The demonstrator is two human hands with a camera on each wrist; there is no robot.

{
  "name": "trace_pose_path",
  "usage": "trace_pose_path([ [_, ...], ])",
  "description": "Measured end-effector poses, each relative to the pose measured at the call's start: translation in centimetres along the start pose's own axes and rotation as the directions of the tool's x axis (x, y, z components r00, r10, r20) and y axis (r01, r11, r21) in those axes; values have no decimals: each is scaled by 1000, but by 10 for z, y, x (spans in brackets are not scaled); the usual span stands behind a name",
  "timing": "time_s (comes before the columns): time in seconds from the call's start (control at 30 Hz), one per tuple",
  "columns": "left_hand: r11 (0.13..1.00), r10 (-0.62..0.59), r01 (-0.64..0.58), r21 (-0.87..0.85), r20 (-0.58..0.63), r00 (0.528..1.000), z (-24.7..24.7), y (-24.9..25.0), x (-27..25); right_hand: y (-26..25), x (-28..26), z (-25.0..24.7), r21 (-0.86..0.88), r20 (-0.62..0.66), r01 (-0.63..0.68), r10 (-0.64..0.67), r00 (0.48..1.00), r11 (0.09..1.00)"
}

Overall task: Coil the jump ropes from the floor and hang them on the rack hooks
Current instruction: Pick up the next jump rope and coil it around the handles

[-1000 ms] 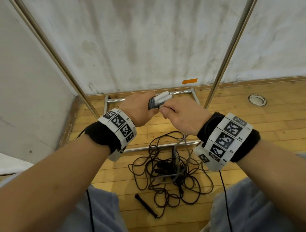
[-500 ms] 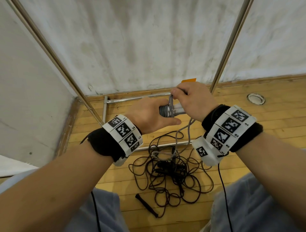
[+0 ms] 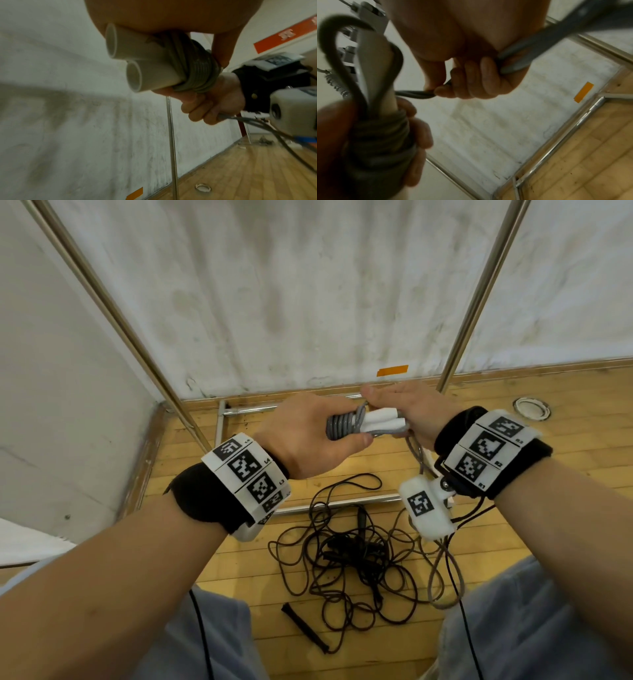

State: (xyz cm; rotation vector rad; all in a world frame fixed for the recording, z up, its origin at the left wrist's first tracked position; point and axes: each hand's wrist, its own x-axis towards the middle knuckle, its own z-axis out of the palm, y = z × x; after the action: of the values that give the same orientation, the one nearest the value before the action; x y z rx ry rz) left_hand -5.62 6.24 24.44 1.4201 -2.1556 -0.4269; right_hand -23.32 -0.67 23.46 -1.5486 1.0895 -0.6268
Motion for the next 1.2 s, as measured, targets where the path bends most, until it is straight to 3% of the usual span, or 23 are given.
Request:
trace_pose_path([
  [0.13,973,-127,112,-201,-65,990,-5,1,1,4,1,17,129,24,-47,44,999,991],
  [0.23,946,-207,169,-277,-112,972,-8,0,4,6,0,29,120,17,-21,19,1000,993],
  [0.3,933,-253,201,-298,-146,956,-10,-2,6,7,-3,37,-13,-57,99,-100,993,995],
  [0.37,900,-305,225,-373,-169,937,-11,-5,9,9,-6,44,-209,-143,259,-292,946,943],
  [0.43,868,-336,230,-440,-179,925,-12,-7,11,10,-9,50,-353,-176,340,-419,891,872],
  [0.5,869,-317,217,-446,-164,934,-12,-5,11,12,-9,51,-431,-164,346,-449,878,833],
  [0.57,903,-286,216,-371,-144,947,-10,-2,11,11,-9,51,-475,-131,280,-381,915,834],
  [0.6,922,-275,218,-320,-143,951,-9,0,10,10,-8,50,-435,-108,244,-319,941,867],
  [0.67,931,-274,222,-291,-153,949,-8,1,12,7,-9,52,-136,-26,159,-164,986,978],
  [0.73,898,-299,213,-386,-179,937,-12,1,14,5,-9,54,211,71,62,-79,994,976],
  [0.8,858,-327,200,-473,-203,923,-17,-1,15,4,-7,54,282,69,43,-65,996,958],
  [0.93,795,-391,228,-562,-188,901,-22,-4,17,7,-5,52,-101,-106,194,-205,973,976],
  [1.03,803,-386,231,-550,-184,904,-23,-9,17,9,-6,52,-252,-192,244,-296,936,936],
  [1.1,860,-353,225,-459,-215,911,-23,-15,17,9,-7,51,-316,-179,231,-297,938,920],
  [1.2,954,-282,237,-185,-277,919,-20,-29,16,7,-7,47,-414,-112,197,-265,958,889],
])
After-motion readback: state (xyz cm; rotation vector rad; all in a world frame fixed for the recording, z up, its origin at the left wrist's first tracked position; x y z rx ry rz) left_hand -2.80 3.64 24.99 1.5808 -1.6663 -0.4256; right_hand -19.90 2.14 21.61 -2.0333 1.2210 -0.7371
